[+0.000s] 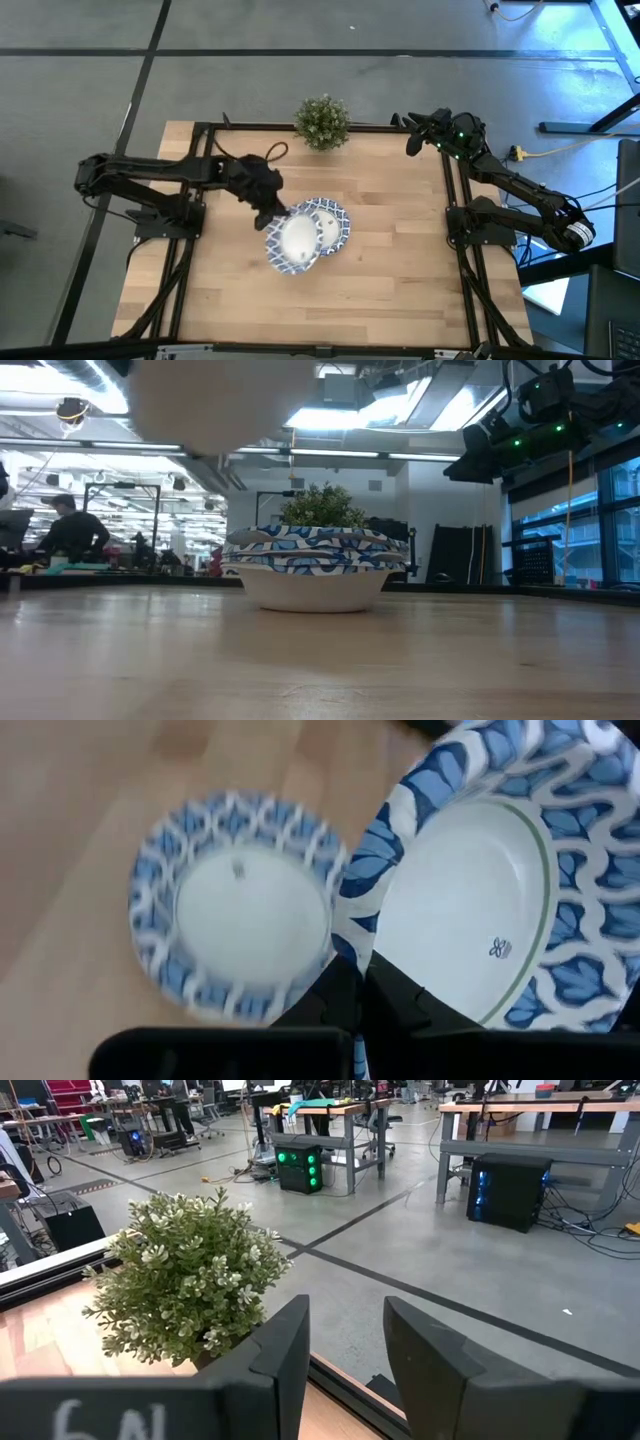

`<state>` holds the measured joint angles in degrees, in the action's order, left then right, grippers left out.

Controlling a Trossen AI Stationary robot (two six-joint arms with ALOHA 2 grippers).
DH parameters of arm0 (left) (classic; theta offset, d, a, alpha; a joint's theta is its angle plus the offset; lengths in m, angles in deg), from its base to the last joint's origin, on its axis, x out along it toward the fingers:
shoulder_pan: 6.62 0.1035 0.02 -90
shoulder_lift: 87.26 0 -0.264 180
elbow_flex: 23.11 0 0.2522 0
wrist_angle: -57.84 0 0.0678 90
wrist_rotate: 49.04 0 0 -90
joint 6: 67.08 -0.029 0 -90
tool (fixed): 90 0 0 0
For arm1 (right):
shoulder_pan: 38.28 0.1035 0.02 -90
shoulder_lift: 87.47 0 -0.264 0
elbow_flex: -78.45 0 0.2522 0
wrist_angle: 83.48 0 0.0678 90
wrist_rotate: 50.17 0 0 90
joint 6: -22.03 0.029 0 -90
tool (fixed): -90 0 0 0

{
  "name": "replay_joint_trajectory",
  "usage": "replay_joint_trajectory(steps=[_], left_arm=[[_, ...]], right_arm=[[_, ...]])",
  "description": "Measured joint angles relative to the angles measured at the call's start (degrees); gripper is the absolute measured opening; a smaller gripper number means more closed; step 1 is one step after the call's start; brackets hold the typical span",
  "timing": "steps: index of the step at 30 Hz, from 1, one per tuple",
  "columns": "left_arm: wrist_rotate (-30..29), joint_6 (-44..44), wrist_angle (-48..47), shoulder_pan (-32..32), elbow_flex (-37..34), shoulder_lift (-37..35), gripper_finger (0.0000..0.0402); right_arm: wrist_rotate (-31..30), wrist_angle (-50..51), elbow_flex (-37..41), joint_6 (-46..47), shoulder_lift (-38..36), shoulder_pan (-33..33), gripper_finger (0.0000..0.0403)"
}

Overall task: Nest bowls inside each other
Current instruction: Stack the white bowl on the stacked white bowls

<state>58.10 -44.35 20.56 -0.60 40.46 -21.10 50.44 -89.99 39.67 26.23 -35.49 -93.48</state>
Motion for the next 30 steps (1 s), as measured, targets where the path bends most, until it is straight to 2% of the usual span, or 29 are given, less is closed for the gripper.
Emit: replay_joint_trajectory(steps=[3, 8, 15, 22, 26, 30], left_arm=[[0.0, 1.6, 4.3, 1.1, 0.0, 0.5, 0.0000], [-3.2, 2.7, 3.4, 3.2, 0.1, 3.9, 0.0000], [-3.4, 2.7, 7.2, 7.1, 0.1, 10.1, 0.0000], [-2.0, 2.7, 10.2, 9.4, 0.0, 14.9, 0.0000], [0.4, 4.2, 10.4, 9.7, 0.0, 17.5, 0.0000], [0.5, 5.1, 10.4, 9.2, 0.0, 20.5, 0.0000]], right_arm=[[0.0, 0.0, 0.0, 0.0, 0.0, 0.0, 0.0132], [0.0, 0.0, 0.0, 0.1, 0.0, 0.0, 0.0132], [0.0, 0.0, 0.0, 0.2, 0.0, 0.0, 0.0132], [0.0, 0.0, 0.0, 0.2, 0.0, 0.0, 0.0132], [0.0, 0.0, 0.0, 0.1, 0.0, 0.0, 0.0132], [0.0, 0.0, 0.0, 0.1, 0.0, 0.0, 0.0132]])
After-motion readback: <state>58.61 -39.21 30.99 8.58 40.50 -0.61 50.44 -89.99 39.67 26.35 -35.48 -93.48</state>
